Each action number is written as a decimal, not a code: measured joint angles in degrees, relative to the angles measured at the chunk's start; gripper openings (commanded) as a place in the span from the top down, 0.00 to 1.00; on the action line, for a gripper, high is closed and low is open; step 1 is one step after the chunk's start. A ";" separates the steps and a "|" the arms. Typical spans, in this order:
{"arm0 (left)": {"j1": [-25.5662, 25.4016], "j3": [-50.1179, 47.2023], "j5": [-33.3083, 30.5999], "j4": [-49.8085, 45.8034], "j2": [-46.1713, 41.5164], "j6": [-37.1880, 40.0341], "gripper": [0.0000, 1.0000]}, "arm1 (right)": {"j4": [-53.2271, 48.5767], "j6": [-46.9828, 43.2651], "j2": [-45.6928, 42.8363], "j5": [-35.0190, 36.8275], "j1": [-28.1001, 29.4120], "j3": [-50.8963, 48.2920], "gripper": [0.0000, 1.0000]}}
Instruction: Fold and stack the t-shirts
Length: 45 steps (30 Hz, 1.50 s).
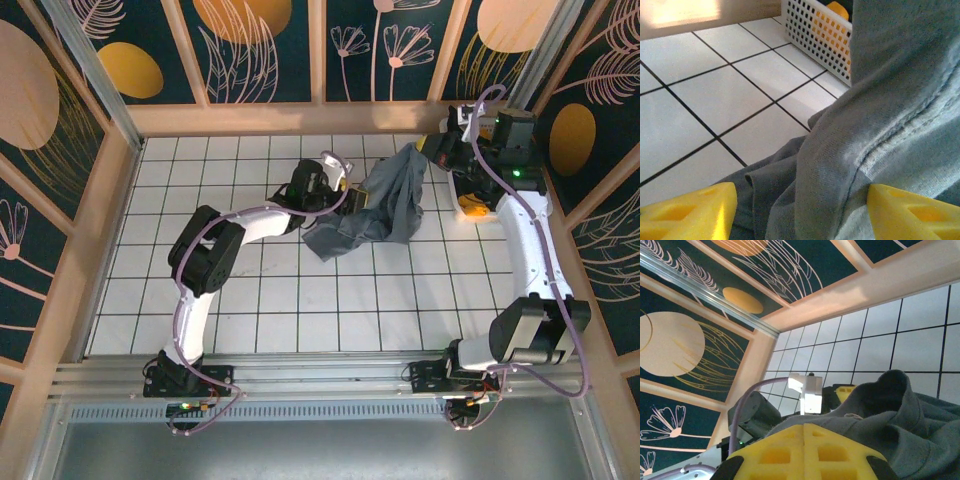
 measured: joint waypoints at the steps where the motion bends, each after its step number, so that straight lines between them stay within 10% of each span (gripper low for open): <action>1: -0.24 0.42 0.24 -0.04 0.42 0.00 0.52 | -0.09 0.00 0.00 0.02 0.00 0.00 1.00; 6: -1.70 3.15 1.03 0.48 1.75 -2.27 1.00 | -0.17 0.07 0.09 1.27 -0.44 0.13 1.00; 20: -3.58 6.25 -1.01 -6.82 -14.21 -9.64 1.00 | 6.56 4.24 3.19 13.77 -5.07 11.54 1.00; 32: -11.39 35.39 7.21 -16.37 -18.64 -22.03 1.00 | 19.82 13.68 17.42 16.85 -8.83 39.65 1.00; 45: -3.48 43.85 -4.57 -24.81 -20.15 -27.08 1.00 | 24.83 21.05 39.67 14.01 -0.63 65.22 1.00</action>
